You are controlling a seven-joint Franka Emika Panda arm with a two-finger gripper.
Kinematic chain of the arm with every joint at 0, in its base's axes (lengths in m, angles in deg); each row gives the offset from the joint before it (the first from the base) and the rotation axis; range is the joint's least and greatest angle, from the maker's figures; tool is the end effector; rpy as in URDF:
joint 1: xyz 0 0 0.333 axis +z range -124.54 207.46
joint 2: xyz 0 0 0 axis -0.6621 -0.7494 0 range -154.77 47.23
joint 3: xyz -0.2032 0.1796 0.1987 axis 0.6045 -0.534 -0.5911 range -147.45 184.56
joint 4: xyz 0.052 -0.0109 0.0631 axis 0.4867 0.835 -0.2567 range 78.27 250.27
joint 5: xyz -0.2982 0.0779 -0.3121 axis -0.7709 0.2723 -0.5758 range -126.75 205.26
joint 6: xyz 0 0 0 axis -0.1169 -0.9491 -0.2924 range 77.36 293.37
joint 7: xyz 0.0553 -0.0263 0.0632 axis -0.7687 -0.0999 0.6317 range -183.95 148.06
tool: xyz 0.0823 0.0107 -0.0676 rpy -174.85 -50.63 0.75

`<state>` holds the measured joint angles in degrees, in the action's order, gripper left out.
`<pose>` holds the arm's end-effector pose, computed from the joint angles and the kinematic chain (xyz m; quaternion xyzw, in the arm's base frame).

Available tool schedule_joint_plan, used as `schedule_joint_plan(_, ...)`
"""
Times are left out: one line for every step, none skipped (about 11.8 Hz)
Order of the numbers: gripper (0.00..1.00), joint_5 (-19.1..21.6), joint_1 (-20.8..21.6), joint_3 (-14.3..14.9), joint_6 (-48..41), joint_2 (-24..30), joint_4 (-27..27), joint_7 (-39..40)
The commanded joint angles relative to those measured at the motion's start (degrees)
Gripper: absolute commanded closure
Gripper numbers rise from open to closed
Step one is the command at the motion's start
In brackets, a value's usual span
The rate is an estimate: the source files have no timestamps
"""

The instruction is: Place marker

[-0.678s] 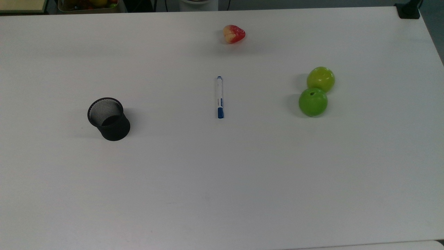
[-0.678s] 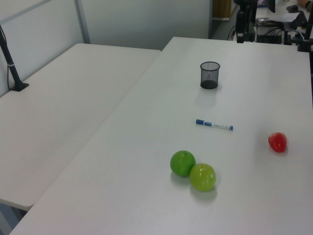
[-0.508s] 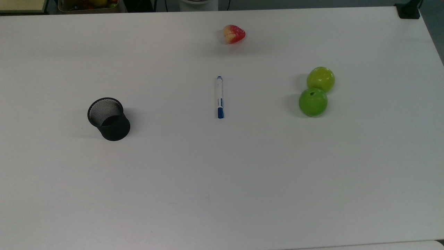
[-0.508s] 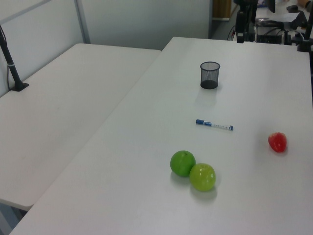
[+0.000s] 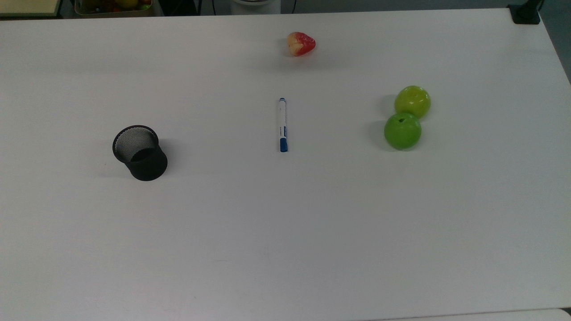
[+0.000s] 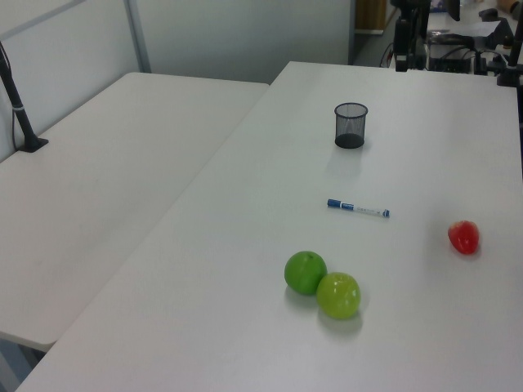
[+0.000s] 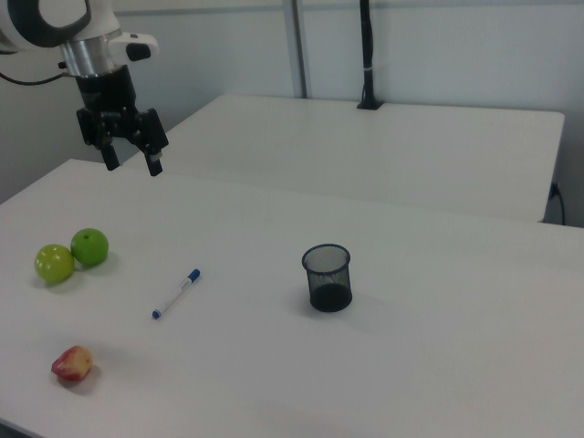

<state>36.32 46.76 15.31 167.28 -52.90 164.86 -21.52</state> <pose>0.5885 0.0832 0.6469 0.9987 0.0430 -0.0043 0.0267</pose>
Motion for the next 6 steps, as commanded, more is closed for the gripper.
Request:
schedule_joint_plan(0.00, 0.9, -0.3, -0.2, 0.4, 0.5, 0.7, 0.1)
schedule_joint_plan(0.00, 0.9, -0.1, -0.3, 0.6, 0.5, 0.9, 0.1)
schedule_joint_plan(0.00, 1.0, 0.1, -0.4, 1.9, 0.1, 1.1, 0.0)
schedule_joint_plan(0.00, 1.0, 0.4, -0.4, 2.0, -0.1, 1.2, -0.5)
schedule_joint_plan(0.00, 0.9, 0.7, -0.5, 2.7, -0.2, 2.0, -0.6)
schedule_joint_plan(0.00, 1.0, 0.9, -1.1, 5.0, -0.2, 3.0, -0.8)
